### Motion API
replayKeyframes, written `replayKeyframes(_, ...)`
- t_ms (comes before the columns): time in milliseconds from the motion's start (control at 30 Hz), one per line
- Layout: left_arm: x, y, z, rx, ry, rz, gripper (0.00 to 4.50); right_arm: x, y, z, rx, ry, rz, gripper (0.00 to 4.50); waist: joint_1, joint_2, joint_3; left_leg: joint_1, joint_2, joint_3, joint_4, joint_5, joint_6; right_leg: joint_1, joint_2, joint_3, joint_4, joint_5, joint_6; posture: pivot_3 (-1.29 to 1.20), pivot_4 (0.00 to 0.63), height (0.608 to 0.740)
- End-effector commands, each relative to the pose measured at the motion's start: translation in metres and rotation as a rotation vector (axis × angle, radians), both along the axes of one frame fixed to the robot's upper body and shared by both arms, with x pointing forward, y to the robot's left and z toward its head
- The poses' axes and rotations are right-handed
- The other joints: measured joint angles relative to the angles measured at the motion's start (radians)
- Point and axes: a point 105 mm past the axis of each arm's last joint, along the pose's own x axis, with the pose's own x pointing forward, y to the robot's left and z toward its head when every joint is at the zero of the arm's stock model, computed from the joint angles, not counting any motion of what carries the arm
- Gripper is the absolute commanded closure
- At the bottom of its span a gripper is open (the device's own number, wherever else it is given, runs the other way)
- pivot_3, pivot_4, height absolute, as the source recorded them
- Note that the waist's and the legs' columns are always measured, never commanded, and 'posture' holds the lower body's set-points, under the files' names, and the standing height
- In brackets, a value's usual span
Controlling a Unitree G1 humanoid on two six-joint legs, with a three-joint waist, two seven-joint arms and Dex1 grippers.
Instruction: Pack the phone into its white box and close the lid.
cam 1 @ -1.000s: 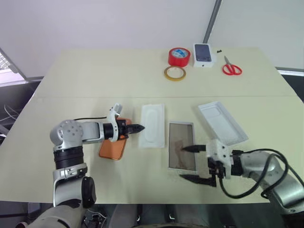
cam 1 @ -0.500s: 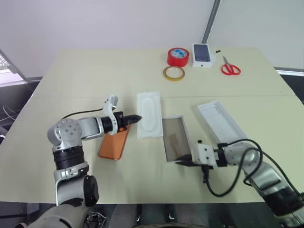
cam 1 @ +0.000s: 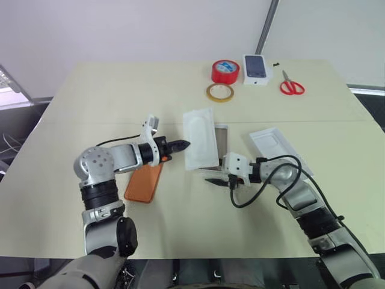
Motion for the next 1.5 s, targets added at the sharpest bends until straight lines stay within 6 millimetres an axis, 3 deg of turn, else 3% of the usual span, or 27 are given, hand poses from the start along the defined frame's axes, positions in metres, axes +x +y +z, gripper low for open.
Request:
replayKeyframes(33,0.003,-0.001,0.007,0.017,-0.062,0.009,4.50,-0.009,-0.011,0.013,-0.008,-0.031,0.014,0.06,0.004,0.000,0.000,0.000,0.000,0.000,0.000,0.000,0.000,0.000,0.000,0.000,0.000,0.000,0.000,0.00,0.150,0.740)
replayKeyframes(300,0.017,-0.014,0.014,0.054,-0.133,-0.044,4.50,-0.007,-0.060,0.052,0.076,-0.047,-0.189,0.06,0.010,0.000,0.000,-0.001,0.000,0.000,0.000,0.000,0.000,0.000,0.000,0.000,-0.001,0.000,0.000,0.00,0.150,0.740)
replayKeyframes(400,0.020,-0.028,0.009,0.068,-0.140,-0.122,4.50,-0.005,-0.085,0.053,0.090,-0.054,-0.295,0.06,0.011,0.000,0.000,-0.001,0.000,0.000,0.000,0.000,0.000,0.000,0.000,0.000,-0.001,0.000,0.000,0.00,0.150,0.740)
replayKeyframes(567,0.024,-0.044,-0.003,0.093,-0.132,-0.191,4.50,-0.005,-0.088,0.056,0.112,-0.075,-0.337,0.06,0.005,0.000,0.000,-0.001,0.000,0.000,0.000,0.000,0.001,0.000,0.000,0.000,-0.002,0.000,0.000,0.00,0.150,0.740)
replayKeyframes(667,0.026,-0.050,-0.008,0.113,-0.155,-0.214,3.62,-0.004,-0.084,0.058,0.128,-0.085,-0.344,0.00,0.003,0.000,0.000,-0.001,0.000,0.000,0.000,0.000,0.000,-0.001,0.000,0.000,-0.001,0.000,0.000,0.00,0.150,0.740)
replayKeyframes(900,0.034,-0.045,0.001,0.126,-0.229,-0.188,0.21,-0.002,-0.075,0.061,0.180,-0.098,-0.357,0.00,0.006,-0.001,0.000,-0.001,0.000,0.000,0.000,0.000,0.001,-0.001,0.000,0.000,-0.001,0.000,0.000,0.00,0.150,0.740)
replayKeyframes(933,0.034,-0.044,0.004,0.116,-0.236,-0.182,0.06,-0.001,-0.074,0.062,0.186,-0.102,-0.357,0.00,0.007,0.000,0.000,-0.001,0.000,0.000,0.000,0.000,0.001,-0.001,0.000,0.000,-0.001,0.000,0.000,0.00,0.150,0.740)
replayKeyframes(1133,0.041,-0.026,0.029,0.106,-0.335,-0.122,0.06,0.011,-0.061,0.077,0.258,-0.120,-0.340,0.00,0.006,-0.001,0.001,-0.003,0.000,0.000,0.000,0.000,0.000,-0.003,0.000,0.000,0.000,0.000,0.000,0.00,0.150,0.740)
replayKeyframes(1267,0.039,-0.027,0.032,0.090,-0.328,-0.103,0.06,0.018,-0.057,0.075,0.251,-0.126,-0.330,0.00,0.010,-0.001,0.001,-0.004,0.000,0.000,0.000,0.000,0.001,-0.003,0.000,0.000,0.000,0.000,0.000,0.00,0.150,0.740)
replayKeyframes(1400,0.037,-0.020,0.038,0.125,-0.456,-0.065,0.06,0.027,-0.051,0.082,0.270,-0.153,-0.326,0.00,0.009,-0.001,0.001,-0.004,0.000,0.000,0.000,0.000,0.001,-0.004,0.000,0.000,0.000,0.000,0.000,0.00,0.150,0.740)
replayKeyframes(1500,0.038,0.002,0.035,0.270,-0.619,-0.034,0.00,0.030,-0.036,0.079,0.311,-0.077,-0.297,0.84,-0.004,-0.001,0.001,-0.004,0.000,0.000,0.000,0.000,0.000,-0.005,0.000,0.000,0.000,0.000,0.000,0.00,0.150,0.740)
